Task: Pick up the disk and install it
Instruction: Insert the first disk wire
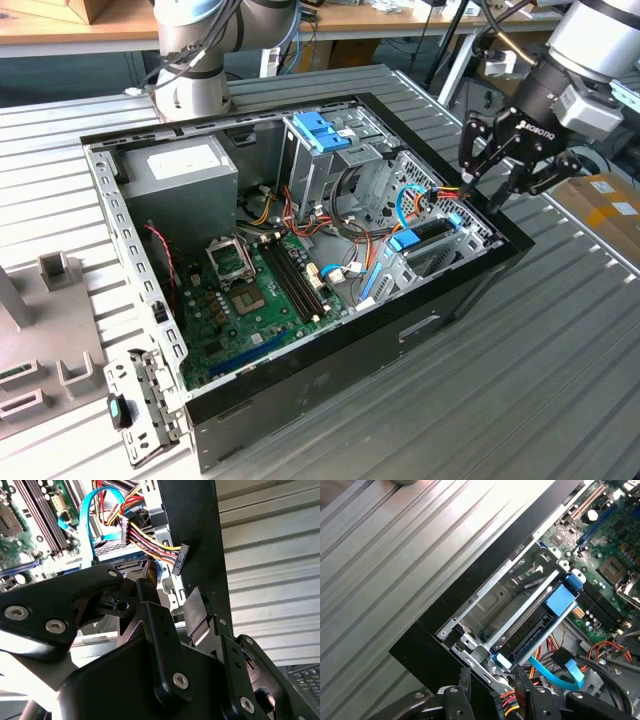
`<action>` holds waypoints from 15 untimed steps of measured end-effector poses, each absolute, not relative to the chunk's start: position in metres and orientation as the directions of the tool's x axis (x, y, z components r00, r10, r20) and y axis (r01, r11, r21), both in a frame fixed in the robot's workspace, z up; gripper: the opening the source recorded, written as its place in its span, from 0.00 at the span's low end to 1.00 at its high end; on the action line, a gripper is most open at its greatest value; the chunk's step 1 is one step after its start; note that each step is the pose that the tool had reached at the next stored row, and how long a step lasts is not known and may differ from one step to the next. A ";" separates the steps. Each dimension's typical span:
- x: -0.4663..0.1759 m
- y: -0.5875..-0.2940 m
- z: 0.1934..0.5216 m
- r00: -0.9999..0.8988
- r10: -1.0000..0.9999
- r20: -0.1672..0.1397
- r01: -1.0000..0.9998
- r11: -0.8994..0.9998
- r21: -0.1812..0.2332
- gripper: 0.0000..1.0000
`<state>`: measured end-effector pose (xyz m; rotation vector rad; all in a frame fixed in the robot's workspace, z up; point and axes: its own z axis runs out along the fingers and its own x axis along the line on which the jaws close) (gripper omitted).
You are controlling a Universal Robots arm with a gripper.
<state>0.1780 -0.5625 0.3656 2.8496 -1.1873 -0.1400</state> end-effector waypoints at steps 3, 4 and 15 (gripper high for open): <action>0.180 -0.561 0.366 0.718 -0.693 -0.064 -0.688 -0.721 0.082 0.48; 0.181 -0.561 0.366 0.721 -0.690 -0.064 -0.685 -0.724 0.082 0.48; 0.192 -0.557 0.365 0.746 -0.658 -0.102 -0.657 -0.752 0.044 0.48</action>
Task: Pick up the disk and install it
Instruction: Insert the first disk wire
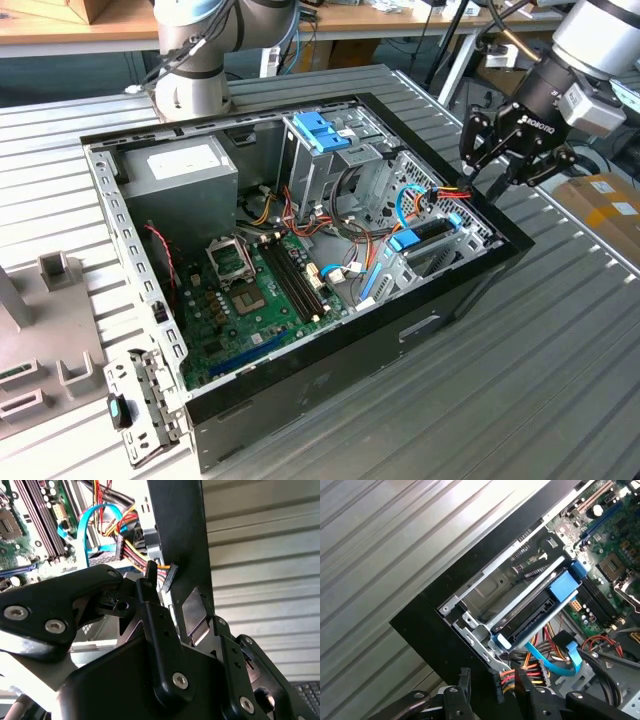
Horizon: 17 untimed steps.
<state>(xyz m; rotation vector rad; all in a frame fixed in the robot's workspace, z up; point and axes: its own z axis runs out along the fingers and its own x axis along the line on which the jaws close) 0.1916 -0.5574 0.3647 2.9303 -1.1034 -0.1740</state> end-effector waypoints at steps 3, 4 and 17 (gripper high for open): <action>0.195 -0.557 0.364 0.769 -0.631 -0.102 -0.630 -0.775 0.044 0.48; 0.195 -0.557 0.363 0.770 -0.630 -0.102 -0.630 -0.776 0.045 0.48; 0.190 -0.555 0.362 0.770 -0.630 -0.102 -0.629 -0.776 0.044 0.48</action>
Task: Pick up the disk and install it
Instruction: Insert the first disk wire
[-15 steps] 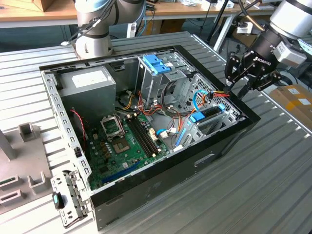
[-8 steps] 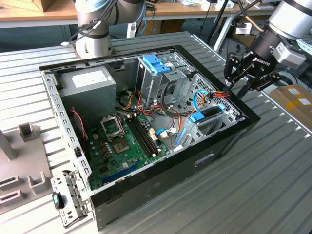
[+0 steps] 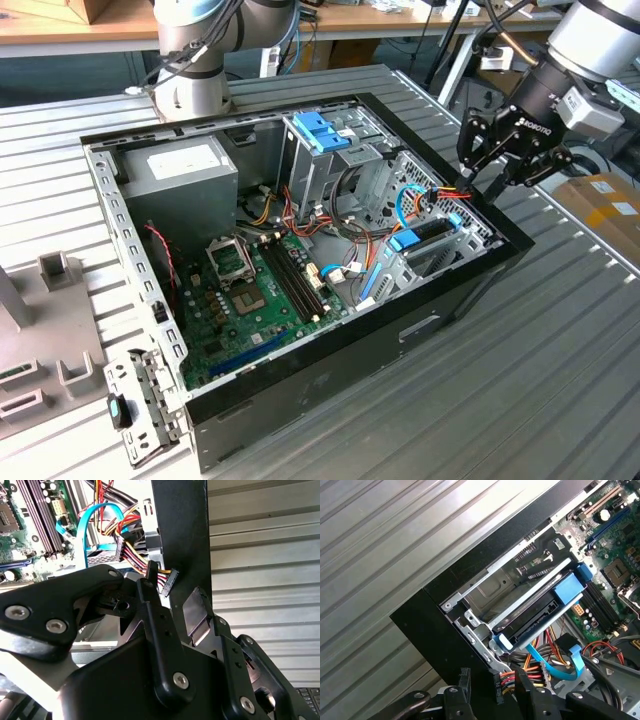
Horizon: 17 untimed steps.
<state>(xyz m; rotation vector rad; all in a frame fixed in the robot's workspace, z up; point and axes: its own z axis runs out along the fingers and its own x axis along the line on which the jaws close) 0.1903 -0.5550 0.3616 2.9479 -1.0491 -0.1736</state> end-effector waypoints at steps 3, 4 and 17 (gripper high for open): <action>0.190 -0.555 0.362 0.770 -0.630 -0.102 -0.629 -0.776 0.044 0.47; 0.190 -0.555 0.362 0.770 -0.630 -0.102 -0.629 -0.776 0.044 0.40; 0.190 -0.555 0.364 0.770 -0.630 -0.102 -0.629 -0.776 0.044 0.19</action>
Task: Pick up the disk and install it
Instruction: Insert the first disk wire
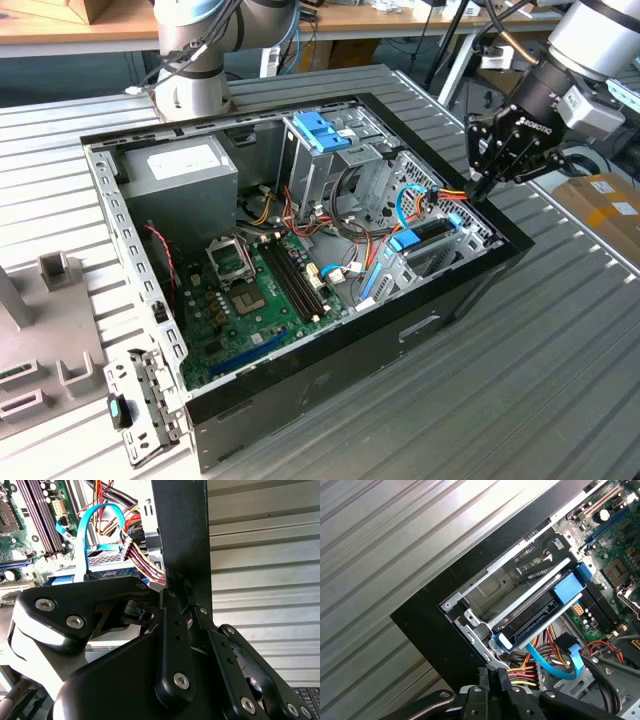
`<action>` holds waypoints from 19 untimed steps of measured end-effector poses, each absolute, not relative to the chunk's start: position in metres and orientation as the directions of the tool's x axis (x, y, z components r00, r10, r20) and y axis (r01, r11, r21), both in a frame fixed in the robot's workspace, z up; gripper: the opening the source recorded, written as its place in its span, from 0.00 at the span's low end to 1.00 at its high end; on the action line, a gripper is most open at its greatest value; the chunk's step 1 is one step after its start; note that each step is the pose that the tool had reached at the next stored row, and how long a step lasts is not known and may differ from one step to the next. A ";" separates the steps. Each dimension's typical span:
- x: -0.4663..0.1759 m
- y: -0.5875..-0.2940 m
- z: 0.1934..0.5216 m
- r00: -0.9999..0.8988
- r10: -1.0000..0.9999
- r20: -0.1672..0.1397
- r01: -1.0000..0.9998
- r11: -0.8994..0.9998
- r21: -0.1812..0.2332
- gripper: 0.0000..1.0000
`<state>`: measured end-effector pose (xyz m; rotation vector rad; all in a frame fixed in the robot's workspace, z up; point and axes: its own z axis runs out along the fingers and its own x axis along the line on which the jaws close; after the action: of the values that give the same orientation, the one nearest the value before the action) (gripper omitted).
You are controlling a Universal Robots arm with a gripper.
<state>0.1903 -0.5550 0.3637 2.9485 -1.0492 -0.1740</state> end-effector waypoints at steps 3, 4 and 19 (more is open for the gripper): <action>0.190 -0.555 0.366 0.770 -0.630 -0.102 -0.629 -0.776 0.044 0.19; 0.190 -0.555 0.367 0.770 -0.630 -0.102 -0.629 -0.776 0.044 0.19; 0.170 -0.555 0.367 0.770 -0.630 -0.102 -0.629 -0.776 0.044 0.17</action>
<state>0.1696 -0.5547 0.3666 2.9481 -1.0491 -0.1737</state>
